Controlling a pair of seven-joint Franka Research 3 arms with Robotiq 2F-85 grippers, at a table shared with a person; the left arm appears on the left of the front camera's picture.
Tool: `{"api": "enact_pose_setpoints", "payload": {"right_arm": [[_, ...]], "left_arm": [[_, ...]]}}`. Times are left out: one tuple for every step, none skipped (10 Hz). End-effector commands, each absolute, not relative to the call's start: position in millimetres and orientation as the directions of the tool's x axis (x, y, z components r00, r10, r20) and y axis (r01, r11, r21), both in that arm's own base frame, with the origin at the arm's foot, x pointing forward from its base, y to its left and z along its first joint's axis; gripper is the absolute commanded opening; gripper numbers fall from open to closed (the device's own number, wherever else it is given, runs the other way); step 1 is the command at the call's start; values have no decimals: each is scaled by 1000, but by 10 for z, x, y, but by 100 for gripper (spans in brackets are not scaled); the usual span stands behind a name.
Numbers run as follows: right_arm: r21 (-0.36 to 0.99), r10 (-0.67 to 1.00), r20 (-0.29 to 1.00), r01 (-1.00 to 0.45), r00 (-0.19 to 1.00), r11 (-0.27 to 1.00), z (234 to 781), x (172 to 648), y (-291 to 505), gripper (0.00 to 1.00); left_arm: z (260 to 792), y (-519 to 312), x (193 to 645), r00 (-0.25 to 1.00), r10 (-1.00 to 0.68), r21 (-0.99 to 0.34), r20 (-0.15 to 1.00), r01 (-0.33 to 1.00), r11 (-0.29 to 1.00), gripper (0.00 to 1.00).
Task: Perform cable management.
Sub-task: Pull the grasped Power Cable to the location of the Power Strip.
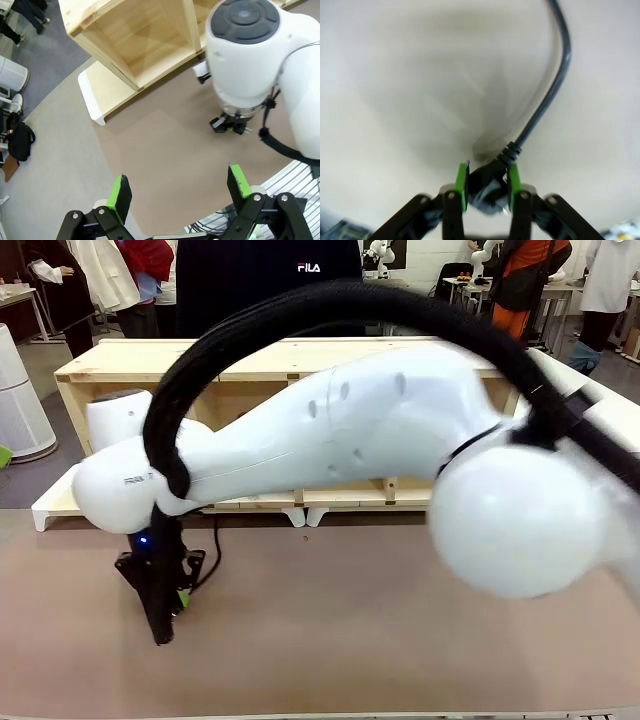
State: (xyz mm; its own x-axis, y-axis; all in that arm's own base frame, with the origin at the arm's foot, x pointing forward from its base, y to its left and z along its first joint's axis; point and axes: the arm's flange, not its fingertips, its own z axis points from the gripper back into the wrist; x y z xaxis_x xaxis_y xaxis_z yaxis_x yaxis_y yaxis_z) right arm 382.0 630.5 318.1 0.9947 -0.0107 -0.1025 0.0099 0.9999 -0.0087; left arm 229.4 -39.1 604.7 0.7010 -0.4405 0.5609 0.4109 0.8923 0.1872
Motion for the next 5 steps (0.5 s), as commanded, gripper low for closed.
{"api": "enact_pose_setpoints", "payload": {"right_arm": [[37,-82,-115,87,990,996,3255,3357,5585,39],[47,-103,-112,109,988,993,3275,3292,5483,39],[47,-129,-111,135,985,990,3285,3241,5392,39],[47,-149,-111,155,983,987,3290,3200,5325,39],[45,-166,-104,172,981,984,3296,3162,5268,39]], "left_arm": [[6056,-404,2309,695,-438,184,571,412,893,100],[6056,-404,2309,695,-438,184,571,412,893,100],[6056,-404,2309,695,-438,184,571,412,893,100],[6056,-404,2309,695,-438,184,571,412,893,100],[6056,-404,2309,695,-438,184,571,412,893,100]]}}
